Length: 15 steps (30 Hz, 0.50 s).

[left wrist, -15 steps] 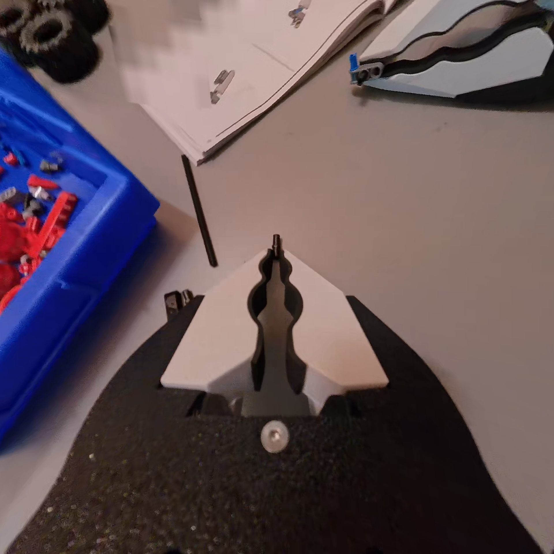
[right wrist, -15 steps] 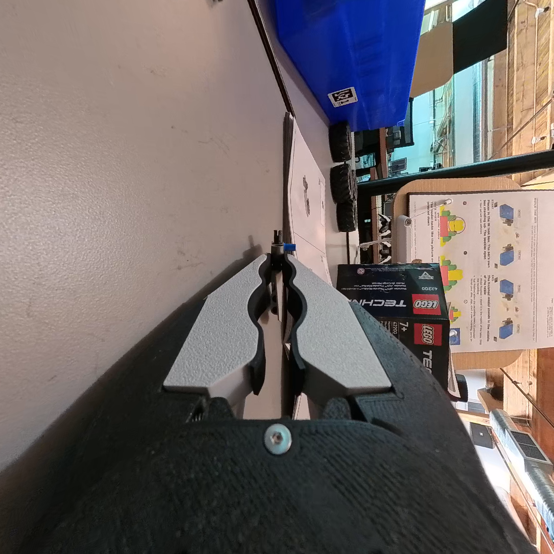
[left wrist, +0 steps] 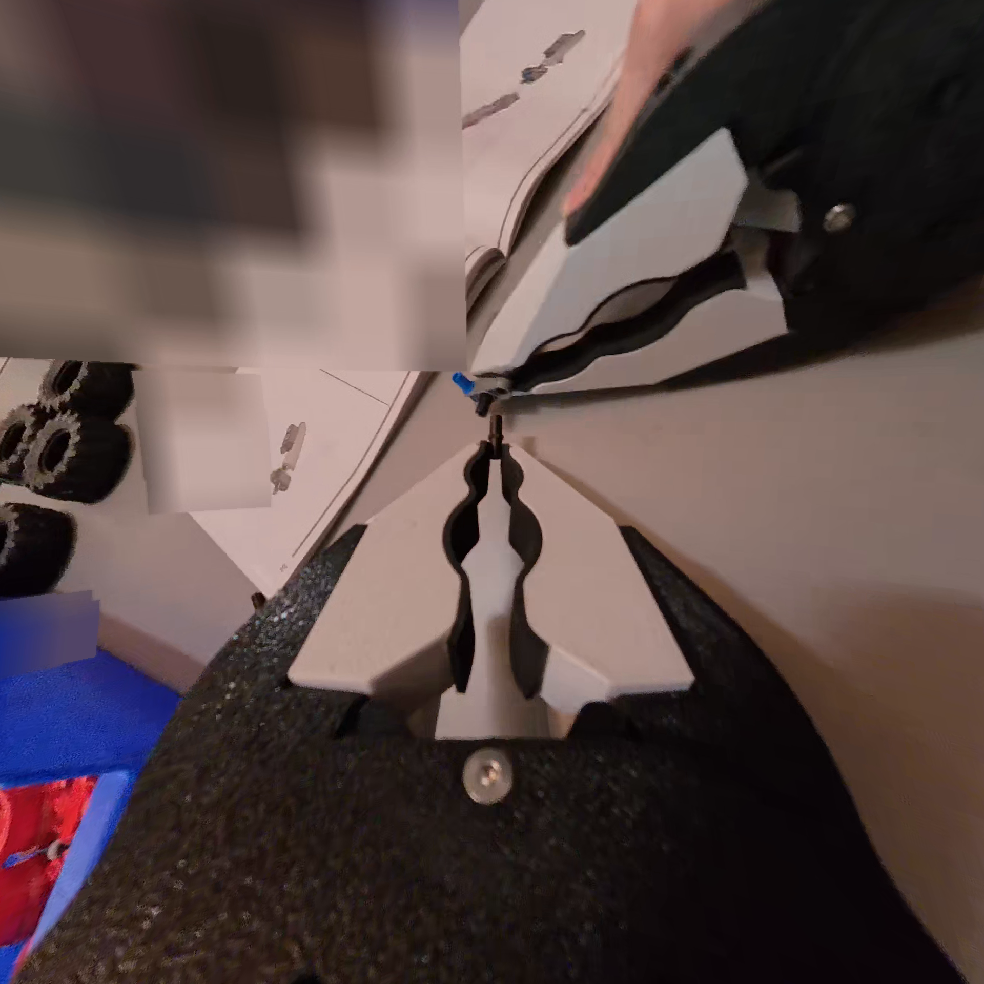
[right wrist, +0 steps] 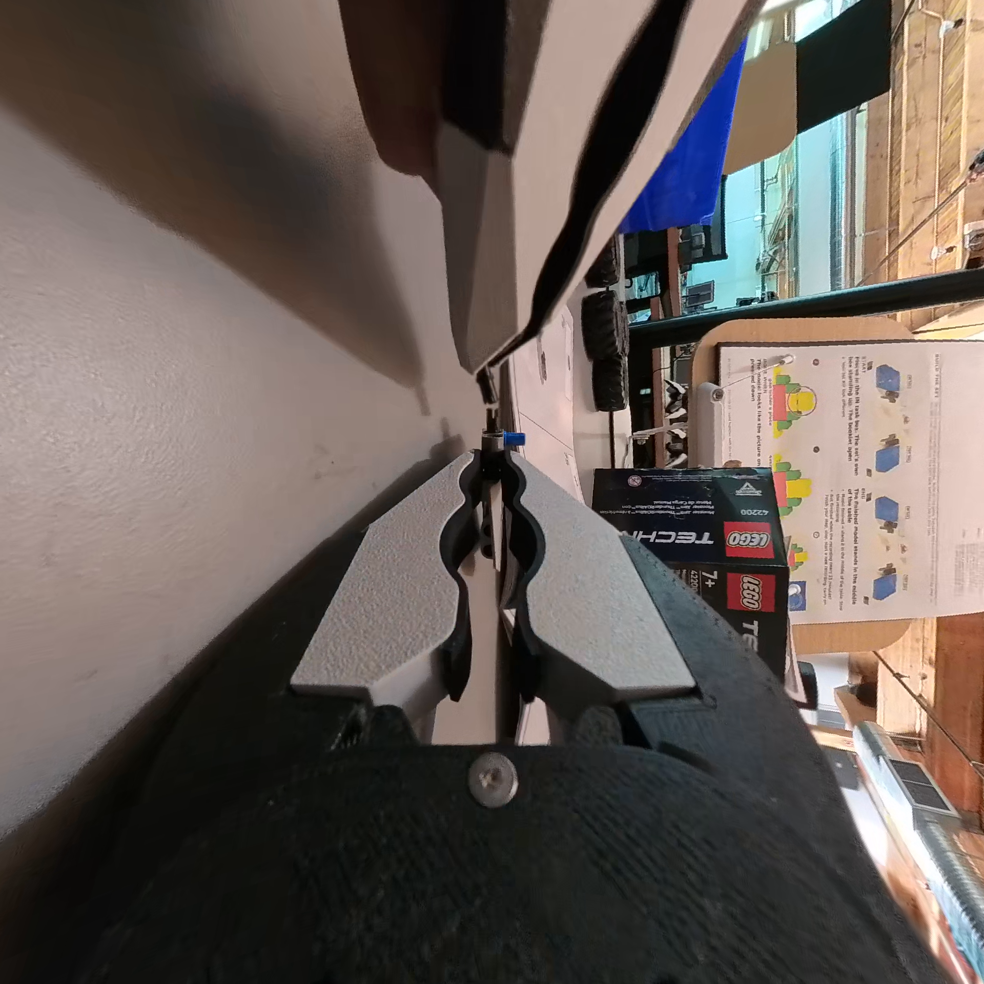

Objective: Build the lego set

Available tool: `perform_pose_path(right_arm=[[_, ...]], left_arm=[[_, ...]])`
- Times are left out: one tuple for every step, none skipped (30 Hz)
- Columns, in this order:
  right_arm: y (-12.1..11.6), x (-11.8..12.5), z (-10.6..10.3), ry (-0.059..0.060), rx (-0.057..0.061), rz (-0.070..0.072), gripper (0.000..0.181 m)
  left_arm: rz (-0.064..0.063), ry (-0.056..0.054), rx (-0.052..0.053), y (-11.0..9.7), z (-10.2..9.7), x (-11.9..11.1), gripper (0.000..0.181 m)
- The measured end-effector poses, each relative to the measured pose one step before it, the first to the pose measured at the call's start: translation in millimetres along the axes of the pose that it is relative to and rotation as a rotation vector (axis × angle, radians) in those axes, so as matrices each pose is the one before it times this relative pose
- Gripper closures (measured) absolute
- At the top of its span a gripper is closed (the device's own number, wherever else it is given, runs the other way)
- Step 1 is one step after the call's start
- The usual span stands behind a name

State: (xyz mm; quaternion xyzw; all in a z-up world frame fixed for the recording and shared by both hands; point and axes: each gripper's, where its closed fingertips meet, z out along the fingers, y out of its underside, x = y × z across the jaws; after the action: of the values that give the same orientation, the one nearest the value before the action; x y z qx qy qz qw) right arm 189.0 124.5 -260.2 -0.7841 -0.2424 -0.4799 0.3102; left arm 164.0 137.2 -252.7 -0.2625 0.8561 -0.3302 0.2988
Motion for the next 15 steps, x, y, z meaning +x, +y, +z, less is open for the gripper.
perform_pose_path(right_arm=[[-0.36, -0.15, -0.04, 0.0042, -0.0015, -0.0118, 0.176], [-0.53, -0.16, -0.02, 0.0038, -0.0005, -0.0111, 0.176], [-0.78, -0.22, -0.11, 0.0032, 0.0021, -0.0123, 0.176], [-0.7, -0.15, -0.12, 0.0033, 0.0017, -0.0113, 0.176], [-0.39, -0.24, 0.03, 0.002, -0.0008, -0.0078, 0.176], [-0.39, -0.19, -0.03, 0.0026, -0.0013, -0.009, 0.176], [-0.49, -0.17, -0.07, 0.0045, -0.0014, -0.0136, 0.176], [-0.37, 0.07, -0.2, 0.0038, -0.0023, -0.0093, 0.176], [0.31, -0.32, 0.16, -0.0025, -0.0025, 0.0042, 0.176], [0.19, -0.06, 0.02, 0.0005, -0.0016, -0.0005, 0.176], [0.17, -0.08, -0.08, 0.0007, -0.0028, -0.0022, 0.176], [-0.47, -0.15, -0.01, -0.0004, 0.002, -0.0014, 0.176], [-0.13, -0.27, -0.01, -0.0012, -0.0003, -0.002, 0.176], [0.01, -0.33, 0.07, -0.0026, -0.001, 0.0, 0.176], [0.12, -0.15, 0.09, -0.0008, -0.0022, -0.0003, 0.176]], left_arm=[[-0.0187, 0.006, 0.0019, -0.12, 2.02, -0.11, 0.18], [-0.0079, 0.0005, 0.0006, -0.05, 1.07, 0.17, 0.18], [0.0076, -0.0104, -0.0005, -0.61, -0.1, -0.31, 0.18], [0.0179, -0.0127, -0.0031, -0.45, -0.35, -0.3, 0.18], [0.0151, -0.0099, -0.0089, 0.41, 0.37, -0.2, 0.18], [0.01, -0.0071, -0.0025, -0.27, 0.82, 0.33, 0.18], [0.0067, 0.0051, 0.0007, -0.91, 0.69, 1.82, 0.18], [0.0038, 0.0038, -0.0024, -0.59, 0.93, 1.3, 0.18], [0.0064, -0.0034, -0.0059, 0.09, 1.04, -0.06, 0.18], [0.008, -0.0023, -0.005, 0.16, 0.61, -0.15, 0.18], [0.0022, -0.0052, 0.0005, -0.62, -0.06, -0.79, 0.18], [0.0014, -0.006, 0.0077, -1.47, -0.54, -0.9, 0.18], [0.0048, 0.0019, -0.0015, -0.14, -0.01, 0.15, 0.18], [0.0047, 0.006, -0.0057, 0.7, 0.83, 0.8, 0.18], [0.0088, 0.0004, -0.0039, 0.12, 0.44, 0.33, 0.18]])
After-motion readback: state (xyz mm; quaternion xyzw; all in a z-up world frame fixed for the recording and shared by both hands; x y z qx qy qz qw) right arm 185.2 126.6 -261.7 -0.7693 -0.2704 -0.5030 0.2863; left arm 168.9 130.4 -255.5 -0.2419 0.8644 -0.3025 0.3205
